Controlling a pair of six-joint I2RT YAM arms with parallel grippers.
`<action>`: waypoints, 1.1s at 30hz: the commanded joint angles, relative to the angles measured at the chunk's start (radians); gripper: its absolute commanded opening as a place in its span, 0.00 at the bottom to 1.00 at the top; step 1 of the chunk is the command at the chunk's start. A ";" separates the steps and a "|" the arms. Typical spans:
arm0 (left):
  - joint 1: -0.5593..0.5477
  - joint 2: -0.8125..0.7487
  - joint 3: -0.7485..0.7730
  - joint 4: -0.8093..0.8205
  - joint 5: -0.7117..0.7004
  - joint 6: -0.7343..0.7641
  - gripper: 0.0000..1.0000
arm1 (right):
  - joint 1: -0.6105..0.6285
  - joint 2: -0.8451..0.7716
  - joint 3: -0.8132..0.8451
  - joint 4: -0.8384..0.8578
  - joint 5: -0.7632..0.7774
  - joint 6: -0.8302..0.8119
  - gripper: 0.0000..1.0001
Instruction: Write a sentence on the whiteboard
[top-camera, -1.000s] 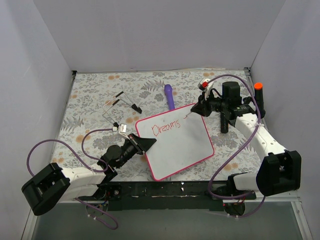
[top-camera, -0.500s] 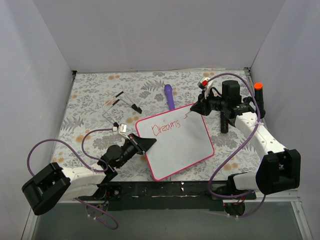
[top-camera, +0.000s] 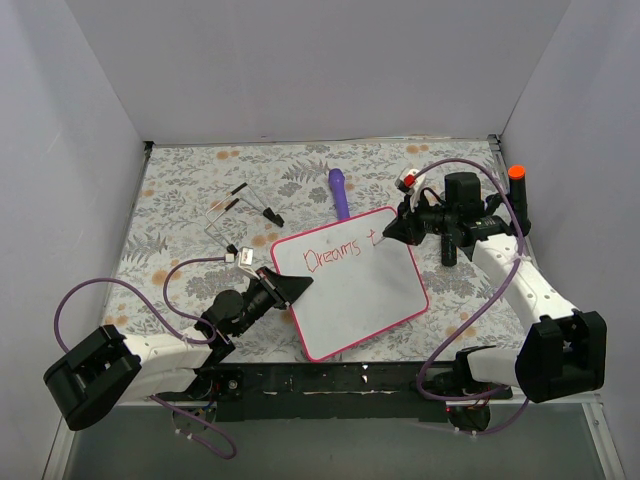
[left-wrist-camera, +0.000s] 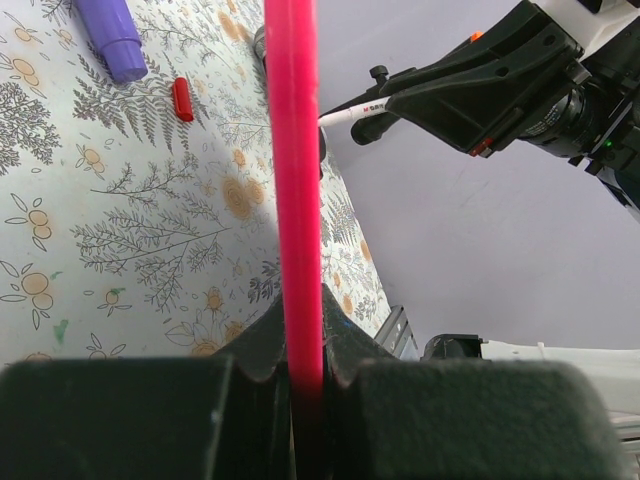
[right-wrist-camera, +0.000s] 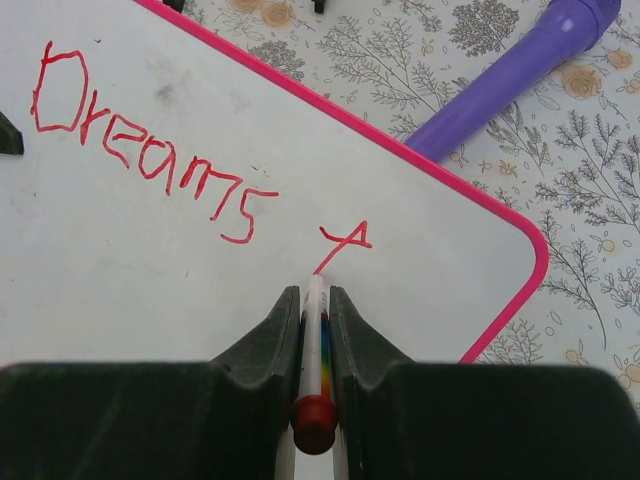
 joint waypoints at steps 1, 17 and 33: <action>0.001 -0.024 0.044 0.171 0.020 0.005 0.00 | 0.003 -0.002 0.021 -0.020 0.068 -0.014 0.01; 0.001 -0.054 0.021 0.157 0.012 0.004 0.00 | -0.011 -0.071 0.120 -0.034 -0.058 -0.003 0.01; 0.001 -0.056 0.002 0.178 0.009 0.004 0.00 | -0.107 -0.111 0.015 0.017 -0.144 0.024 0.01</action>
